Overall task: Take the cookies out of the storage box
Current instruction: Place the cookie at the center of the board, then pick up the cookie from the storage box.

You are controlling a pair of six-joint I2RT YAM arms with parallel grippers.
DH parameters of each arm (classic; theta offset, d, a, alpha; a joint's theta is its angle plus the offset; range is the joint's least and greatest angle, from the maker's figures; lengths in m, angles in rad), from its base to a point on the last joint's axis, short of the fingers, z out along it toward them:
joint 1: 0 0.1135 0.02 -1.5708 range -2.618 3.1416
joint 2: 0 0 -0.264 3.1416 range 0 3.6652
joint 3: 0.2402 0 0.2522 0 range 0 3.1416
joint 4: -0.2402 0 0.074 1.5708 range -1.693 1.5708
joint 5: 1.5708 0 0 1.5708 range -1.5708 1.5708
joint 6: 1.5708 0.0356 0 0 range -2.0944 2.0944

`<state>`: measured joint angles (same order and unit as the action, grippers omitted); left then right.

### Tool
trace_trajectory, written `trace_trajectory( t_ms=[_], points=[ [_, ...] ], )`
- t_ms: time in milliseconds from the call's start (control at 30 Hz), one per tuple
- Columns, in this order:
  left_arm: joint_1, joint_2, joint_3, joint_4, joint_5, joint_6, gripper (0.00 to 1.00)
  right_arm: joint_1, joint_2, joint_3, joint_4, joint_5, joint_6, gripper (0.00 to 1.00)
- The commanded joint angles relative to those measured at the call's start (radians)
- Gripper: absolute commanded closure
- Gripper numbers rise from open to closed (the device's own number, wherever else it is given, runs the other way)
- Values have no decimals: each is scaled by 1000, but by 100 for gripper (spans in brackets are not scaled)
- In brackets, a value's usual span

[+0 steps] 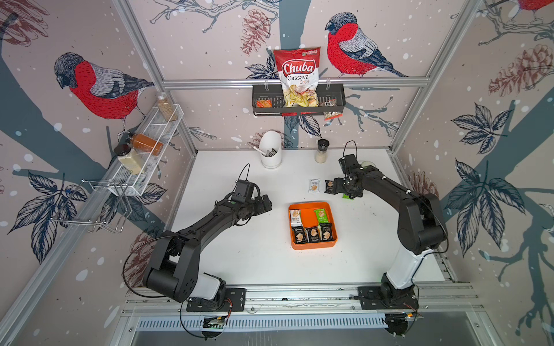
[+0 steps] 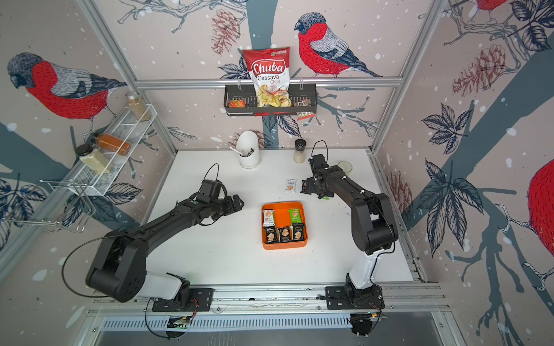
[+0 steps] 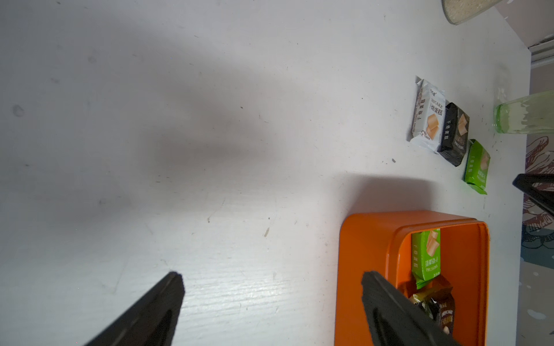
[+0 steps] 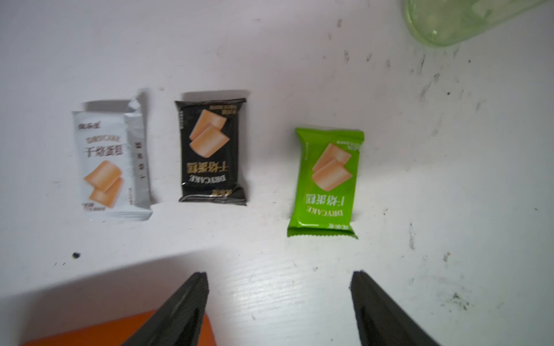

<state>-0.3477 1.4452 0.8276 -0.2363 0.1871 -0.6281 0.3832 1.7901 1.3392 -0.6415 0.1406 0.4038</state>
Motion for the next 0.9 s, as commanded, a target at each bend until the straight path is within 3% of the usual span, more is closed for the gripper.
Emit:
trace_trajectory(
  t_ms=[0,500,867],
  points=[
    [3,24,23,19,40,11,3,52,-41,-9,-25,18,45,20],
    [3,75,65,23,74,11,3,277,-24,45,-131,-26,77,23],
    [3,81,67,23,73,18,3,361,72,76,-157,-41,85,27]
  ],
)
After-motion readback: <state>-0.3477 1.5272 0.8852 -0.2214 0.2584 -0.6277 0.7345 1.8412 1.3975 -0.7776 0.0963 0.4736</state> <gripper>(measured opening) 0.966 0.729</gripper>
